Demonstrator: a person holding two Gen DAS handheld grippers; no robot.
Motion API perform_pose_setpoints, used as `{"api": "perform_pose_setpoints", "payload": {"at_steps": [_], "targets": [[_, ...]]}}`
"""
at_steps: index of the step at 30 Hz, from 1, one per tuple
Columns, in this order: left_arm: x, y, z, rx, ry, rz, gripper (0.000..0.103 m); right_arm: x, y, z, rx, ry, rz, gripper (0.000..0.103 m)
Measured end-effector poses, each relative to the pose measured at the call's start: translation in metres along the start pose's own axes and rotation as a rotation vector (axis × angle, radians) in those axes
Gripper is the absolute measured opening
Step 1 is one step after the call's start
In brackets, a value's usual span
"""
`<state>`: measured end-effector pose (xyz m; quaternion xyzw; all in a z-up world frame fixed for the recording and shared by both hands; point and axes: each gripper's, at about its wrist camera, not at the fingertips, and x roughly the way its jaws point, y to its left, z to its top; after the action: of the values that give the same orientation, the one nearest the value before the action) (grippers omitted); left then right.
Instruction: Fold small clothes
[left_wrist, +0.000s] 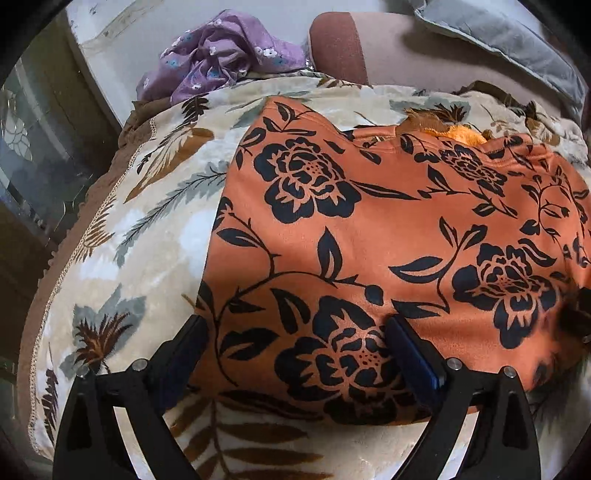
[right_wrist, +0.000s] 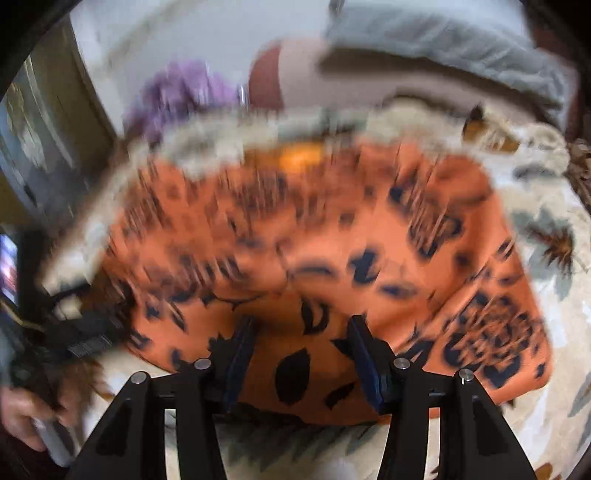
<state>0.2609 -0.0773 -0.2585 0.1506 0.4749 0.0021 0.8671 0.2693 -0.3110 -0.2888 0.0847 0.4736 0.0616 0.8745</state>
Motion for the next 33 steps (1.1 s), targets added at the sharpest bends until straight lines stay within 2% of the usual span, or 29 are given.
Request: {"api": "perform_pose_setpoints", "payload": {"at_steps": [2,5,8,12,14,17,18,20,23,26,28,31,33], "targets": [[-0.002,-0.001,-0.002,0.010,0.014,0.003,0.097,-0.002,0.006,0.000,-0.043,-0.015,-0.028,0.056],[-0.009,0.001,-0.004,0.001,0.021,-0.014,0.096,-0.009,-0.001,0.003,0.024,0.005,0.014,0.056],[-0.025,0.006,-0.002,-0.034,-0.033,-0.058,0.096,-0.021,-0.010,0.004,0.083,-0.034,0.066,0.056],[-0.028,0.013,0.008,-0.092,-0.073,-0.085,0.096,-0.026,-0.017,0.009,0.136,-0.099,0.076,0.056],[-0.017,0.011,0.011,-0.084,-0.061,-0.049,0.096,-0.019,-0.018,0.010,0.150,-0.086,0.052,0.056],[0.011,0.005,0.006,-0.038,0.016,0.009,0.098,0.001,-0.025,0.008,0.177,-0.024,0.043,0.056],[0.008,0.007,0.005,-0.053,-0.004,0.002,0.098,0.000,-0.025,0.008,0.180,-0.033,0.047,0.056],[0.004,0.009,0.007,-0.055,0.008,-0.016,0.098,-0.004,-0.026,0.010,0.188,-0.027,0.059,0.056],[-0.003,0.018,0.004,-0.085,0.012,-0.054,0.098,-0.016,-0.039,0.004,0.264,-0.035,0.133,0.056],[-0.010,0.029,-0.003,-0.125,0.031,-0.102,0.098,-0.027,-0.057,-0.004,0.365,-0.036,0.233,0.056],[-0.020,0.035,-0.012,-0.161,0.040,-0.163,0.098,-0.032,-0.069,-0.010,0.449,-0.034,0.303,0.056],[-0.030,0.040,-0.030,-0.242,0.066,-0.343,0.098,-0.038,-0.089,-0.025,0.590,-0.037,0.422,0.056],[-0.033,0.040,-0.039,-0.268,0.077,-0.453,0.098,-0.041,-0.099,-0.036,0.653,-0.042,0.464,0.059]]}}
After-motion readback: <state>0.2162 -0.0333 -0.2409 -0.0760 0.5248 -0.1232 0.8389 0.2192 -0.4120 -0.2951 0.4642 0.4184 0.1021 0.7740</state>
